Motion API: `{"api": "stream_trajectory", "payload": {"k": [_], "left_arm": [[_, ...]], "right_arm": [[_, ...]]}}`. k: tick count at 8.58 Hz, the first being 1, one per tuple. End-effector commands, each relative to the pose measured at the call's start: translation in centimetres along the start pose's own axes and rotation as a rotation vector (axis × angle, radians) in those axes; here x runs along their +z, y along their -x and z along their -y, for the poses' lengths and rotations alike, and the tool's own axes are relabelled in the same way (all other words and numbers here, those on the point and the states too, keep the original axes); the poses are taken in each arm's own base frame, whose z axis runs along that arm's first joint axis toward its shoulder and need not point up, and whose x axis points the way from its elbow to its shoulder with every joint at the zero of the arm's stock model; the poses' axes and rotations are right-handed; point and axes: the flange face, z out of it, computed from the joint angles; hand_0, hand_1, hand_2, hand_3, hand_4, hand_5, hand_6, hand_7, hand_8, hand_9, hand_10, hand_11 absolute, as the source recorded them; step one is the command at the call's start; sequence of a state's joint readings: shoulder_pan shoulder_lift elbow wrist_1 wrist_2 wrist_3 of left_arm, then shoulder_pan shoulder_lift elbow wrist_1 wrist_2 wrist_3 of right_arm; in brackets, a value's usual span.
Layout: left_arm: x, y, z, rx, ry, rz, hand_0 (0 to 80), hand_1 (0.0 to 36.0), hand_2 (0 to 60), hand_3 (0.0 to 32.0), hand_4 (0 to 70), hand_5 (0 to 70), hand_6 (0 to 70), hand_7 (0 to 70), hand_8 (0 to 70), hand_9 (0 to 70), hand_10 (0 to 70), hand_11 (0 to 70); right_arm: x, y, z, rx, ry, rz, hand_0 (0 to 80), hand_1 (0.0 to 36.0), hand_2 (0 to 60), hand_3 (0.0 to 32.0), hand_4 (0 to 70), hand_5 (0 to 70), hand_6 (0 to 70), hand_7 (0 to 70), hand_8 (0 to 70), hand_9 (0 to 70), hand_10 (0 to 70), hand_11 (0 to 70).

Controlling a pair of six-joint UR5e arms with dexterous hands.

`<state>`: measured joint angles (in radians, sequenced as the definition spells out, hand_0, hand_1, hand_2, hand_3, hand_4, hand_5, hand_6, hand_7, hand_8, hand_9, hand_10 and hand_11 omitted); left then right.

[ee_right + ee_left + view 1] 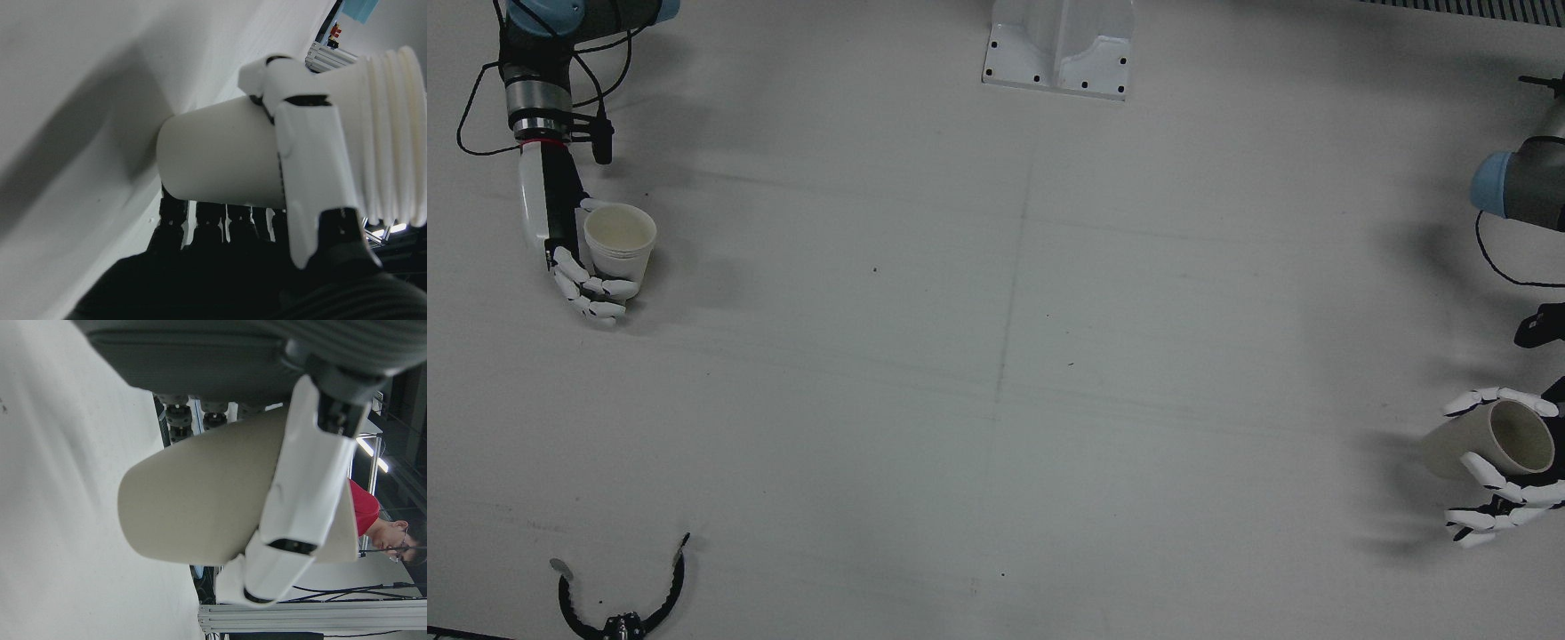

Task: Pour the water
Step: 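Lift the right hand's cup high and move the left cup toward center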

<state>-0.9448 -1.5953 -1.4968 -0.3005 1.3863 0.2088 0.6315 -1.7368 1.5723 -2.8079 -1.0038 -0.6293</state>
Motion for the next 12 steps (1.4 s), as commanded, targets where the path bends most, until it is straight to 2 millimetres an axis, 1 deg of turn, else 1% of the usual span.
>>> {"api": "stream_trajectory", "payload": {"k": [1,2,3,4,5,6,7,8,9,10,11,12], "left_arm": [[-0.7,0.0,0.5,0.001,-0.007,0.002,80.0,36.0,60.0,0.0,70.0,70.0,27.3,24.3,15.7,14.3,11.8,19.0],[-0.7,0.0,0.4,0.000,-0.008,0.005,80.0,36.0,60.0,0.0,70.0,70.0,28.2,24.5,15.9,14.5,11.6,18.9],[-0.6,0.0,0.3,0.001,-0.005,0.011,80.0,36.0,60.0,0.0,70.0,70.0,29.0,24.7,16.1,14.5,11.5,18.7],[-0.2,0.0,-0.3,0.000,0.008,0.013,80.0,36.0,60.0,0.0,70.0,70.0,29.8,25.1,16.3,14.6,11.1,18.4],[0.2,-0.3,-1.9,0.000,0.019,0.014,80.0,36.0,60.0,0.0,70.0,70.0,29.8,25.1,16.3,14.6,11.1,18.4],[0.9,-0.5,-3.9,-0.002,0.031,0.014,80.0,36.0,60.0,0.0,70.0,70.0,30.5,25.4,16.5,14.6,11.0,18.2],[1.7,-0.5,-6.1,-0.002,0.048,0.040,80.0,36.0,60.0,0.0,70.0,70.0,33.0,26.0,17.0,14.8,10.7,18.0],[3.1,-0.4,-8.7,0.001,0.070,0.071,80.0,36.0,60.0,0.0,70.0,70.0,33.7,26.1,17.1,14.9,10.6,18.0],[5.0,-0.2,-10.3,0.001,0.085,0.081,80.0,36.0,60.0,0.0,70.0,70.0,33.7,26.0,17.1,14.8,10.4,17.7],[6.5,0.0,-11.6,0.003,0.096,0.089,80.0,36.0,60.0,0.0,70.0,70.0,33.7,26.0,17.1,14.8,10.4,17.7],[8.2,0.4,-13.2,0.016,0.109,0.128,80.0,36.0,60.0,0.0,70.0,70.0,34.7,26.2,17.4,15.0,10.4,17.7],[9.6,0.9,-15.2,0.065,0.147,0.174,80.0,36.0,60.0,0.0,70.0,70.0,34.2,26.4,17.5,15.3,10.2,17.8]], "right_arm": [[0.1,0.6,-2.0,-0.003,0.002,0.037,80.0,36.0,60.0,0.0,34.7,70.0,51.0,70.0,51.2,69.8,58.1,70.0],[-0.3,2.2,-3.3,0.023,0.005,0.079,80.0,36.0,60.0,0.0,33.6,67.7,50.4,69.1,49.5,67.0,56.6,70.0],[0.4,3.7,-5.3,0.063,0.028,0.117,80.0,36.0,60.0,0.0,36.8,65.1,50.0,65.5,46.7,62.6,52.7,70.0],[0.9,4.4,-6.3,0.138,0.032,0.122,80.0,36.0,60.0,0.0,40.4,64.3,50.5,63.7,44.4,59.0,48.8,70.0],[2.2,6.7,-7.1,0.197,0.008,0.151,80.0,36.0,60.0,0.0,40.4,64.3,50.5,63.7,44.4,59.0,48.8,70.0],[3.8,10.4,-8.6,0.196,-0.023,0.198,80.0,36.0,60.0,0.0,43.3,64.3,51.0,63.4,43.6,57.6,46.6,69.6],[4.8,13.8,-10.7,0.189,-0.030,0.239,80.0,36.0,60.0,0.0,45.5,62.5,52.3,61.3,42.7,55.7,45.6,68.1],[5.8,17.0,-12.6,0.188,-0.033,0.285,80.0,36.0,60.0,0.0,48.8,62.7,53.5,61.5,42.1,54.6,44.6,66.7],[7.7,21.1,-14.9,0.188,-0.036,0.347,80.0,36.0,60.0,0.0,51.8,64.0,54.2,62.5,41.4,53.6,43.4,64.8],[9.3,25.4,-17.6,0.182,-0.046,0.401,80.0,36.0,60.0,0.0,51.8,64.0,54.2,62.5,41.4,53.6,43.4,64.8],[10.4,29.7,-20.8,0.183,-0.039,0.454,80.0,36.0,60.0,0.0,61.1,70.0,56.2,66.9,39.0,50.8,40.9,61.1],[10.3,32.8,-23.5,0.183,-0.019,0.484,80.0,36.0,60.0,0.0,67.3,70.0,58.7,70.0,39.2,51.1,40.4,60.2]]}}
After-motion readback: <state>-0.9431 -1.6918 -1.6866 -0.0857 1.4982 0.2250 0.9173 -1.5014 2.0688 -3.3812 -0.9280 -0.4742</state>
